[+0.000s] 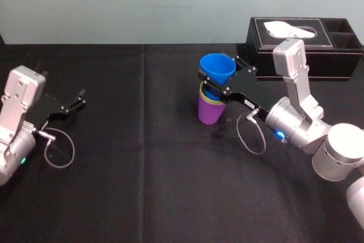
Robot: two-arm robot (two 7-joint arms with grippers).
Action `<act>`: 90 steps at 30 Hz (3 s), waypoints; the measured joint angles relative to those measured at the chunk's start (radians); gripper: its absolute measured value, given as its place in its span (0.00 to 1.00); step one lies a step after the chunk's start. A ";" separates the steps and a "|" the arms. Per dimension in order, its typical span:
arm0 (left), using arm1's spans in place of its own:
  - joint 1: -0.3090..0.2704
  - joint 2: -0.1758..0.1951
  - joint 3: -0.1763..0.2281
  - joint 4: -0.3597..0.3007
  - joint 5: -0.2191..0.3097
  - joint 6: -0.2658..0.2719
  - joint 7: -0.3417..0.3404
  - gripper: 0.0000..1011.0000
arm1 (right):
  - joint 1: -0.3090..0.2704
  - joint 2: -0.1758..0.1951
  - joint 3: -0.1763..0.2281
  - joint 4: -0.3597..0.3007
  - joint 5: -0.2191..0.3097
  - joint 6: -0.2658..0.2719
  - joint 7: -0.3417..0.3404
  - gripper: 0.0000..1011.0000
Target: Stack the three plastic cups sequentially using one hand.
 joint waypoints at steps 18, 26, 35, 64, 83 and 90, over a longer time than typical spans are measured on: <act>0.000 0.000 0.000 0.000 0.000 0.000 0.000 1.00 | 0.007 -0.024 0.002 0.052 -0.004 -0.027 0.006 0.73; 0.000 0.000 0.000 0.000 0.000 0.000 0.000 1.00 | 0.010 -0.037 0.005 0.073 -0.004 -0.046 0.007 0.73; 0.000 0.000 0.000 0.000 0.000 0.000 0.000 1.00 | 0.013 -0.047 0.006 0.095 -0.009 -0.060 0.008 0.73; 0.000 0.000 0.000 0.000 0.000 0.000 0.000 1.00 | 0.018 -0.058 0.002 0.122 -0.015 -0.070 0.016 0.86; 0.000 0.000 0.000 0.000 0.000 0.000 0.000 1.00 | 0.003 -0.050 0.011 0.088 -0.011 -0.070 0.014 0.99; 0.000 0.000 0.000 0.000 0.000 0.000 0.000 1.00 | -0.028 -0.026 0.036 0.005 0.000 -0.052 -0.001 0.99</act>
